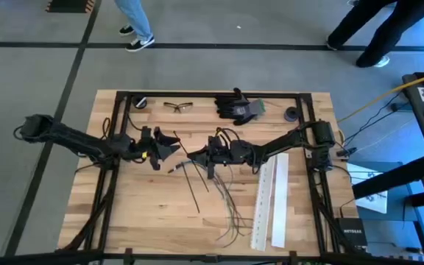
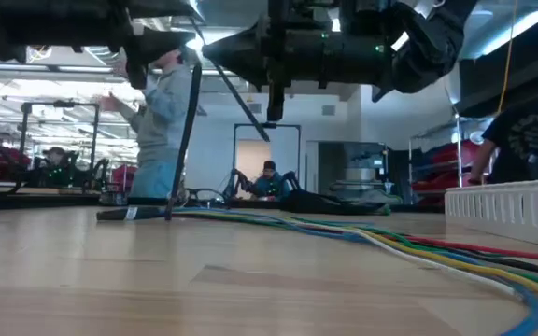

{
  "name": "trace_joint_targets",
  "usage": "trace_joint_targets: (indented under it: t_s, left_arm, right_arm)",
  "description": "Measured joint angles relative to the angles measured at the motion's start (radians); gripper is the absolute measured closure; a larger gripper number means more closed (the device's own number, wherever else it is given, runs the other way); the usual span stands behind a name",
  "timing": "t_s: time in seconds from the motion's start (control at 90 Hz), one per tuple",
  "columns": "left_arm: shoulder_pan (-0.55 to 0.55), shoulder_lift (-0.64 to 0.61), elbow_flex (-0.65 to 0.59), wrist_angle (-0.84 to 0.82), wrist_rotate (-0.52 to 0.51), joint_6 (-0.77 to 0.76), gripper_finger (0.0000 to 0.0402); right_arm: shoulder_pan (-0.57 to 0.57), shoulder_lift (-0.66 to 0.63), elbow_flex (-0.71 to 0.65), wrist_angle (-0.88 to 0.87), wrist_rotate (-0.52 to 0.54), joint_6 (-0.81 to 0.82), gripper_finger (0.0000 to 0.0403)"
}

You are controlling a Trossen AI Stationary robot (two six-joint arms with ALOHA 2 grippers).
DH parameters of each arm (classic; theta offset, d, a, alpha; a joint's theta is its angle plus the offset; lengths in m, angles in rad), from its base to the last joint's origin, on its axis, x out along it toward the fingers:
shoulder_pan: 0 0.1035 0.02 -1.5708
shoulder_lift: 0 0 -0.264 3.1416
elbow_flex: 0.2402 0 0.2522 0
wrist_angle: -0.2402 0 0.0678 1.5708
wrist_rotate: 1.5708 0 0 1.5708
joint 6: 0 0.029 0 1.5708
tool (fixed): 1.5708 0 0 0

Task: Ziptie cables
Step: Wrap the zip tie on the cables

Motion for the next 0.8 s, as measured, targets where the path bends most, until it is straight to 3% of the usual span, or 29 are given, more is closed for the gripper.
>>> trace_joint_targets:
  t_s: [0.256,0.356,0.522,0.8]
  left_arm:
    - [0.006,0.047,0.000,0.080,0.004,0.061,0.0255]
    - [0.006,0.059,0.000,0.078,0.003,0.087,0.0291]
    - [0.006,0.070,0.000,0.078,-0.002,0.136,0.0387]
    - [0.006,0.054,0.000,0.073,-0.007,0.155,0.0401]
  right_arm:
    - [0.001,0.000,0.000,-0.032,0.000,0.025,0.0403]
    - [0.001,0.000,0.000,-0.031,0.000,0.027,0.0403]
    - [0.001,0.000,0.000,-0.031,0.000,0.037,0.0403]
    - [-0.004,0.000,0.000,-0.042,-0.011,-0.021,0.0402]
